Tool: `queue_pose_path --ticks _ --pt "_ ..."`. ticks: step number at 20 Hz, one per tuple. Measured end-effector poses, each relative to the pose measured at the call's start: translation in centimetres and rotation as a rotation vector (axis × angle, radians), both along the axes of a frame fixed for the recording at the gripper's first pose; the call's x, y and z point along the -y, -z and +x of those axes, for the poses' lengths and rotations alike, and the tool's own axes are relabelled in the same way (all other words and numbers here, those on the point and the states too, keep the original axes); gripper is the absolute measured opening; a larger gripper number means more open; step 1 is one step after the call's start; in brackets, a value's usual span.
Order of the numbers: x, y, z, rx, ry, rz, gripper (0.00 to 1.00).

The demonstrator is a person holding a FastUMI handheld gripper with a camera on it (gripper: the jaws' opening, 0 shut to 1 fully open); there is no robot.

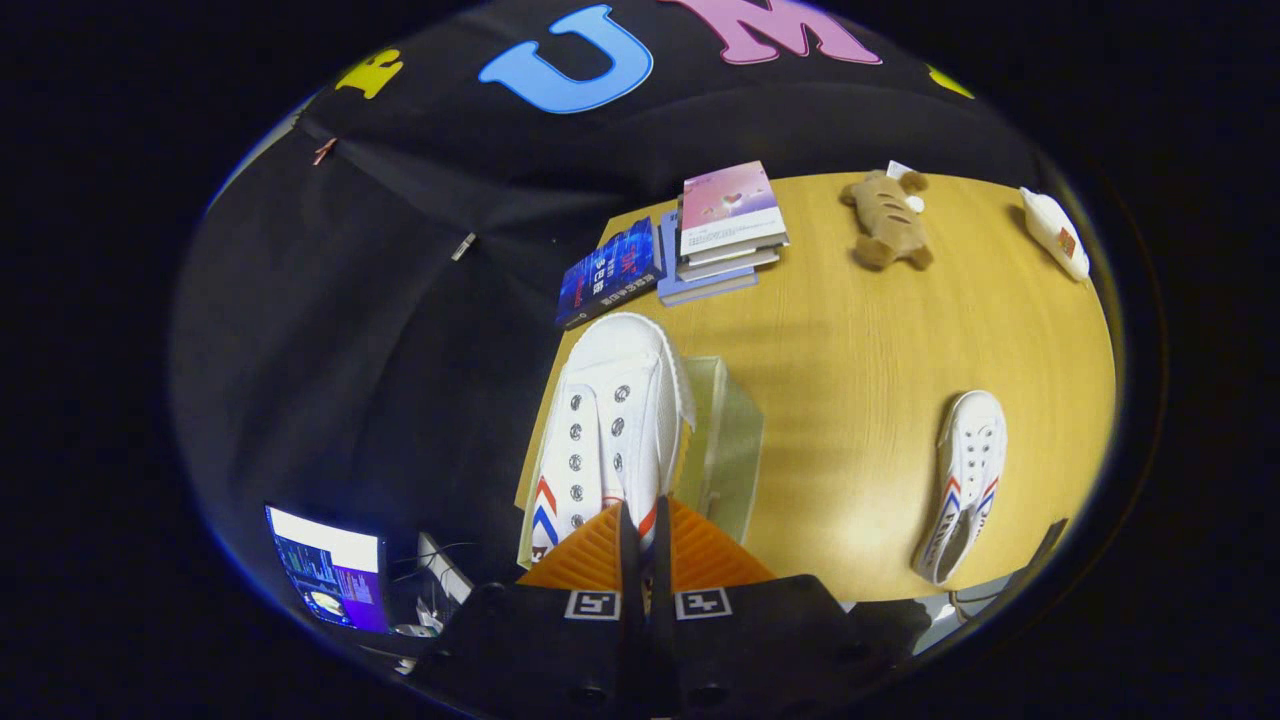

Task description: Open the storage box then place both shoes into the box .Put the left shoe in first, then the right shoe, with the right side of both shoes facing outward in a uniform manner.

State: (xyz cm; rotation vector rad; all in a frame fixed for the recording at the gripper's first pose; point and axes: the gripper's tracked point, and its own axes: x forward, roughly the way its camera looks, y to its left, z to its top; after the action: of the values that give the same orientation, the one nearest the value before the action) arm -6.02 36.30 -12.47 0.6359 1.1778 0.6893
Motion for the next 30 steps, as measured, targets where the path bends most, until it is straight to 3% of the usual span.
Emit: queue_pose_path --ticks 11,18,20,23,26,30 --pt "-10.7 6.2 -0.2 -0.168 0.017 -0.122 0.05" --pt "-12.7 8.7 -2.3 -0.19 -0.048 -0.157 0.05" --pt "-13.6 8.2 -2.2 -0.216 -0.042 -0.081 0.17" --pt "-12.9 7.6 -1.9 -0.198 -0.054 -0.058 0.86" --pt "-11.7 7.0 -1.5 -0.19 -0.051 -0.034 0.96" --pt "-9.5 5.4 -1.6 -0.188 -0.058 0.028 0.97"
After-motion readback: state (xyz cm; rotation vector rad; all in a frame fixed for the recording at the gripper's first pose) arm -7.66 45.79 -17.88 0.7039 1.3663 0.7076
